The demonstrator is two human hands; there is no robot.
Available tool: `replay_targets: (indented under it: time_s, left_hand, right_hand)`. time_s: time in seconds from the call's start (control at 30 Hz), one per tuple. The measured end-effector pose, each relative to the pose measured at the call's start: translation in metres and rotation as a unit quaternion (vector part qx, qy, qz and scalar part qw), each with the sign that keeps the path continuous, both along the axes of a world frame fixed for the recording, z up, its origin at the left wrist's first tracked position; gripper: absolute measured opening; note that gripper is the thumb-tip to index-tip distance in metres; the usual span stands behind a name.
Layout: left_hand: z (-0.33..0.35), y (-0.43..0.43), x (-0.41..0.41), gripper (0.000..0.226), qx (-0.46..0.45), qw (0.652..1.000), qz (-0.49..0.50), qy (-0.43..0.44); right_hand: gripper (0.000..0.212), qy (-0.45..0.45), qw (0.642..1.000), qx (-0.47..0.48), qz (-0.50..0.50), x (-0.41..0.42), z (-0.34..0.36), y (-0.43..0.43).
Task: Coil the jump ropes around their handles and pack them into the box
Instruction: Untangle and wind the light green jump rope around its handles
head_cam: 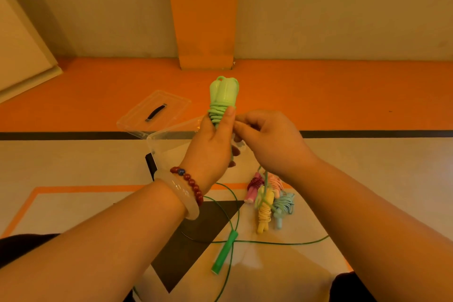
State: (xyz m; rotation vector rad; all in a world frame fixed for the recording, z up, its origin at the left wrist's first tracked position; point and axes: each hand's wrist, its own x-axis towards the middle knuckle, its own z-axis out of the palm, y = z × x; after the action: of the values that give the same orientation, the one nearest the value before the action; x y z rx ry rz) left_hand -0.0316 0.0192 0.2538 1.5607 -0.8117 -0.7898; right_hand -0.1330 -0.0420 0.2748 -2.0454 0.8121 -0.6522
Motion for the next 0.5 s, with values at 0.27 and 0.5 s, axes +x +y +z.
replay_targets:
  time_s: [0.27,0.5]
  left_hand:
    - [0.012,-0.001,0.0,0.046,-0.104,0.984,-0.006,0.144]
    - [0.009,0.001,0.001,0.057,-0.071,0.983,-0.014,0.168]
  right_hand:
    - [0.011,-0.08,0.996,0.046,0.011,-0.004,0.008,-0.013]
    - [0.014,-0.034,0.997,0.06,0.039,-0.008,0.002,-0.021]
